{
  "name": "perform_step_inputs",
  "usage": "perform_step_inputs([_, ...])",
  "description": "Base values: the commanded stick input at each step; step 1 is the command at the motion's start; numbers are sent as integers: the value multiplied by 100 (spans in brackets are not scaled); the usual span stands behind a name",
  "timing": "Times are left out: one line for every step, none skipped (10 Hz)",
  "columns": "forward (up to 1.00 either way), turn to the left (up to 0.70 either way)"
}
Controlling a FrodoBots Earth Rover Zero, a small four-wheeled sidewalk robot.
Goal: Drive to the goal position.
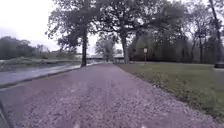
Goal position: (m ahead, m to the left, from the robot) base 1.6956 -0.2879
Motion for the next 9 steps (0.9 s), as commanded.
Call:
perform_step_inputs([70,0])
perform_step_inputs([70,0])
perform_step_inputs([70,0])
perform_step_inputs([70,0])
perform_step_inputs([70,0])
perform_step_inputs([70,0])
perform_step_inputs([70,0])
perform_step_inputs([70,0])
perform_step_inputs([70,0])
